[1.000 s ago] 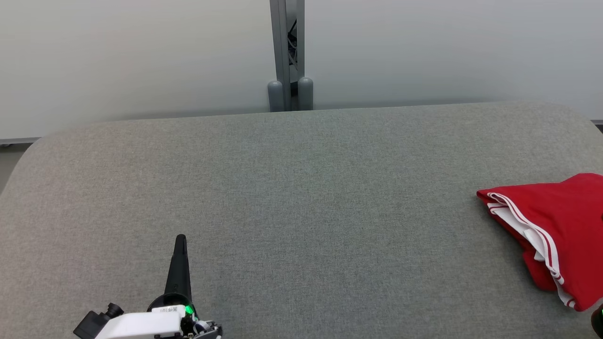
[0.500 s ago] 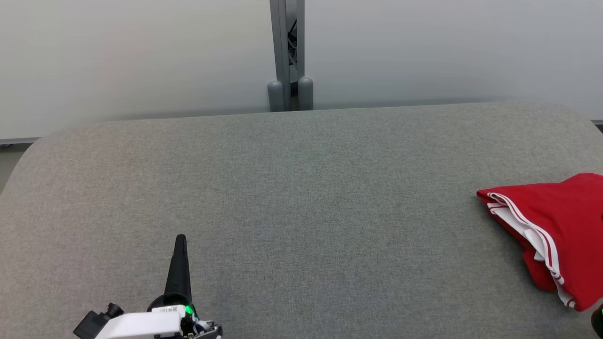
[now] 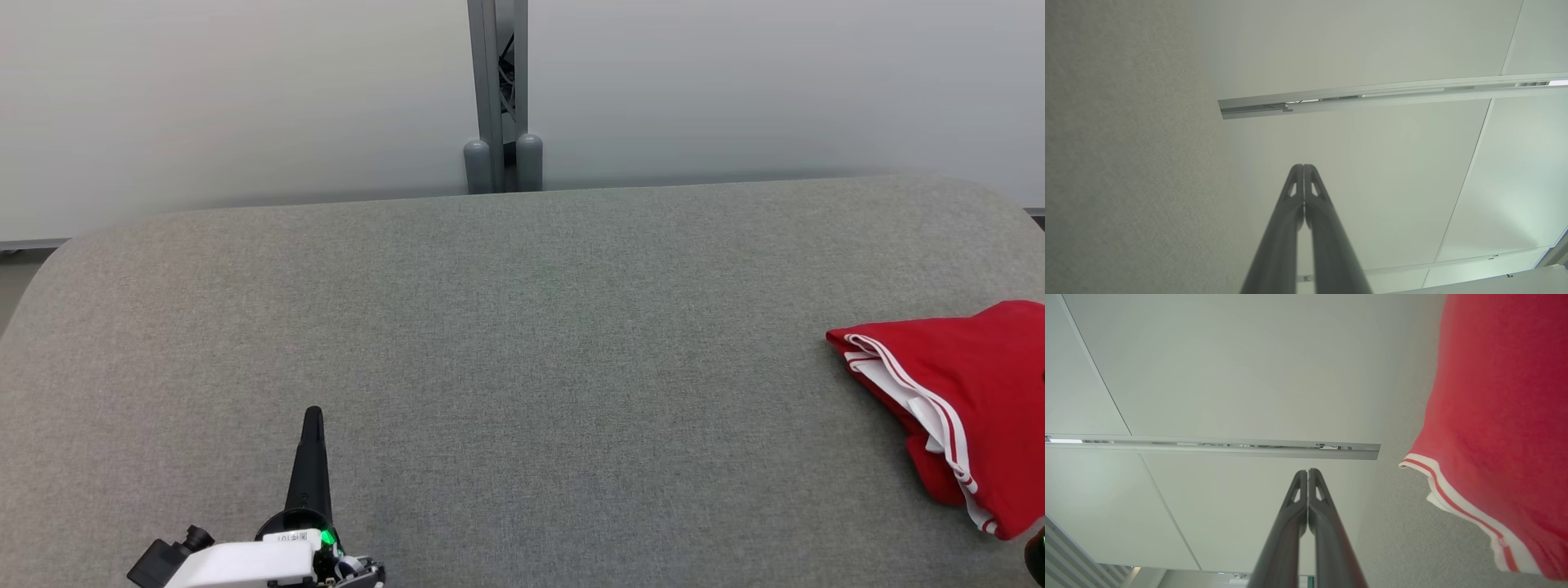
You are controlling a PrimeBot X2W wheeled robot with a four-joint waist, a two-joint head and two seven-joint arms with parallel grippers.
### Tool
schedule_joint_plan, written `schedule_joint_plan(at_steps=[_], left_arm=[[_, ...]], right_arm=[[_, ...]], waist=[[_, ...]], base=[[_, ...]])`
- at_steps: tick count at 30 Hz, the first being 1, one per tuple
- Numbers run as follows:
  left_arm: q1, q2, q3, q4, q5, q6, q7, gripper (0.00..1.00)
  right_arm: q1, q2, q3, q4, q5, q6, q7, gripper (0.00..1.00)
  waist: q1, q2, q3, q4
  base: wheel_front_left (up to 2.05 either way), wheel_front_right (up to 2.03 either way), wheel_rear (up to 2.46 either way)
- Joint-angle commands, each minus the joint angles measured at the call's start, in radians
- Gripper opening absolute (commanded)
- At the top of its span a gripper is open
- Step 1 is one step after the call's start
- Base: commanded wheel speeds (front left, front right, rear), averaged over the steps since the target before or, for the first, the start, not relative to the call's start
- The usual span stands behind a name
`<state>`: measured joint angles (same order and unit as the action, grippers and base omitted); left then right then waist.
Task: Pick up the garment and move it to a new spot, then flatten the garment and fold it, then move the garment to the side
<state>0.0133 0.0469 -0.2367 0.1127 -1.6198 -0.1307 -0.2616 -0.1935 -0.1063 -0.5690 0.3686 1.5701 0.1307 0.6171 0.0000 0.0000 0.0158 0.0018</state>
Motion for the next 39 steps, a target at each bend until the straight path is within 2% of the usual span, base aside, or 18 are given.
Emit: schedule_joint_plan(at_steps=[1,39], left_arm=[[0.003,0.003,0.005,-0.002,-0.001,-0.004,0.000,0.00],[0.003,0.003,0.005,-0.002,-0.001,-0.004,0.000,0.00]], right_arm=[[-0.005,-0.005,-0.002,0.000,0.001,0.000,0.008,0.00],[-0.005,-0.005,-0.002,0.000,0.001,0.000,0.008,0.00]], waist=[[0.0000,0.0000,0.000,0.000],[0.0000,0.0000,0.000,0.000]], base=[[0.00,0.00,0.00],[0.00,0.00,0.00]])
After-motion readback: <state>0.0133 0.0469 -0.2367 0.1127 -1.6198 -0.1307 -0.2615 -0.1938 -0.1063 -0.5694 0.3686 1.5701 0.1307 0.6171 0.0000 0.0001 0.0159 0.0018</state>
